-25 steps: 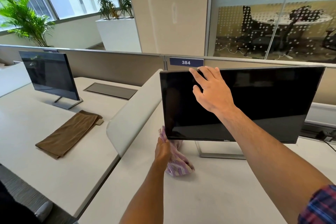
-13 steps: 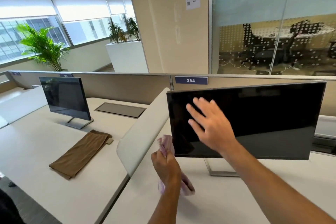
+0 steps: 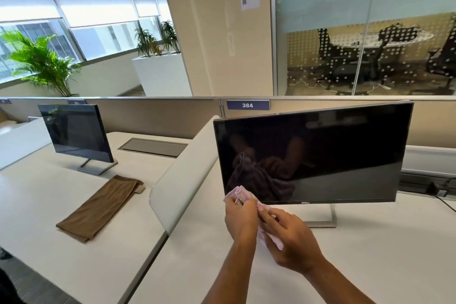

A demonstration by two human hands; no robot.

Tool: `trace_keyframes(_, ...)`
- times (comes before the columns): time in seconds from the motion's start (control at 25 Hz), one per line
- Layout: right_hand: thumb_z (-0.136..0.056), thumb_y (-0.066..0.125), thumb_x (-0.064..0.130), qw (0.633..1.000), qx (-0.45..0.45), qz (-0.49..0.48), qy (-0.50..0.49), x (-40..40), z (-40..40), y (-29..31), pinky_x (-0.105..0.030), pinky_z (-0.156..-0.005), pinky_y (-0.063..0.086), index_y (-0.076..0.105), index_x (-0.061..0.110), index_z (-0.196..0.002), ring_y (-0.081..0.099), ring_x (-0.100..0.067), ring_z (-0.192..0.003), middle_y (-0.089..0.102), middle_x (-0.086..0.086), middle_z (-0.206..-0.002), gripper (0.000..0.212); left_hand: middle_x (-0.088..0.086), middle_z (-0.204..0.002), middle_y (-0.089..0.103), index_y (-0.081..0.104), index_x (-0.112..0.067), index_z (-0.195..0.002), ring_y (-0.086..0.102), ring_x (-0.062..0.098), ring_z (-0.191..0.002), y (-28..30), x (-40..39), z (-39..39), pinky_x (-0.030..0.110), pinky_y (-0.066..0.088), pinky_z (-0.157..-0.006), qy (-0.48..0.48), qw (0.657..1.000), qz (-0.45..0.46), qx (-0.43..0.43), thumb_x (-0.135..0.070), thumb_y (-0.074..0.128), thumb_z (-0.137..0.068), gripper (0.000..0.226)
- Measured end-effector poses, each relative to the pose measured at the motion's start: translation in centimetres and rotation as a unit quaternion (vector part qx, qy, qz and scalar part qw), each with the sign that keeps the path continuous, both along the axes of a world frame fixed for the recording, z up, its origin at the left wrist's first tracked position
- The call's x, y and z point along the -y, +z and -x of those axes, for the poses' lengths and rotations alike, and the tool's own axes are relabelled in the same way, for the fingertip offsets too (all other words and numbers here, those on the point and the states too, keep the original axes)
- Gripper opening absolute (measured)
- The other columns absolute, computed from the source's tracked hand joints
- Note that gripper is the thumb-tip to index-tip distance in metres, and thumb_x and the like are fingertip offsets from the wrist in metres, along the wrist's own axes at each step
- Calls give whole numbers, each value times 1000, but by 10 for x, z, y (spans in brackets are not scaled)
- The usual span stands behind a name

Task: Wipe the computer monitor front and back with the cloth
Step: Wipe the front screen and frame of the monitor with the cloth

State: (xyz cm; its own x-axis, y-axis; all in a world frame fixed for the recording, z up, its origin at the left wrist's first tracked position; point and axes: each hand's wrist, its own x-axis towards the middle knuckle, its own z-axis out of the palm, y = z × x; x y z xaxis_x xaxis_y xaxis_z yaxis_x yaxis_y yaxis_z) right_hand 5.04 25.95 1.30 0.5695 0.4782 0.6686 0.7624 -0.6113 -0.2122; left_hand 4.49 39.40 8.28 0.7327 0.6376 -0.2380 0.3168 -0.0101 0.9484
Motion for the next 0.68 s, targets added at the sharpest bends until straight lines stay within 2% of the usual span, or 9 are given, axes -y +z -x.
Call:
trace_keyframes(0.08, -88, 71, 49, 998, 8, -15, -59, 5, 2, -2, -25, -82, 58, 61, 16, -139, 70, -16, -96, 70, 2, -124, 61, -4, -98, 70, 60, -27, -108, 69, 16, -86, 1, 8, -1, 37, 61, -83, -15, 1000, -9, 3, -37, 64, -88, 23)
trace_keyframes(0.2, -102, 45, 55, 991, 23, -43, -125, 12, 1, -2, -26, -74, 58, 69, 11, -128, 72, -17, -84, 75, -1, -108, 56, -6, -88, 71, 66, -28, -98, 69, 12, -80, 6, 20, 0, 33, 61, -77, -53, 998, -42, -1, -38, 62, -87, 15)
trace_keyframes(0.24, -103, 44, 52, 989, 24, -53, -135, 14, 0, -2, -27, -70, 57, 71, 11, -124, 71, -18, -81, 76, -1, -103, 53, -7, -88, 70, 65, -29, -96, 68, 11, -79, 7, 23, 1, 30, 60, -76, -66, 996, -59, -9, -38, 62, -88, 13)
trace_keyframes(0.4, -88, 77, 28, 971, -31, -128, -202, 22, 1, -3, -26, -58, 58, 75, 13, -115, 63, -18, -73, 68, -4, -93, 31, -6, -86, 71, 68, -27, -94, 69, 13, -79, 12, 28, 3, 31, 62, -75, -137, 984, -111, -24, -39, 60, -87, 16)
trace_keyframes(0.48, -87, 73, 17, 957, -57, -169, -230, 25, 2, -4, -27, -50, 54, 76, 15, -107, 61, -20, -66, 63, -2, -84, 20, -6, -75, 67, 66, -24, -80, 65, 13, -72, 21, 30, 7, 27, 58, -66, -166, 970, -177, -23, -40, 59, -87, 19)
trace_keyframes(0.52, -85, 67, 14, 950, -65, -185, -243, 29, 4, -1, -26, -48, 52, 76, 17, -103, 60, -21, -64, 63, 0, -81, 21, -6, -70, 64, 61, -23, -73, 61, 12, -66, 30, 30, 9, 24, 50, -59, -169, 959, -229, -18, -42, 58, -87, 24)
trace_keyframes(0.6, -76, 58, 15, 936, -68, -216, -268, 41, 5, 7, -24, -49, 47, 77, 22, -92, 59, -18, -66, 62, 4, -77, 25, -8, -65, 59, 54, -21, -68, 53, 9, -60, 52, 29, 7, 22, 34, -52, -137, 933, -330, 43, -42, 59, -88, 29)
trace_keyframes(0.68, -71, 53, 19, 930, -61, -232, -278, 57, 5, 15, -24, -50, 39, 73, 22, -77, 56, -17, -66, 61, 5, -74, 21, -9, -71, 56, 52, -22, -71, 50, 8, -62, 78, 26, 0, 23, 34, -56, -105, 890, -404, 185, -33, 60, -87, 21)
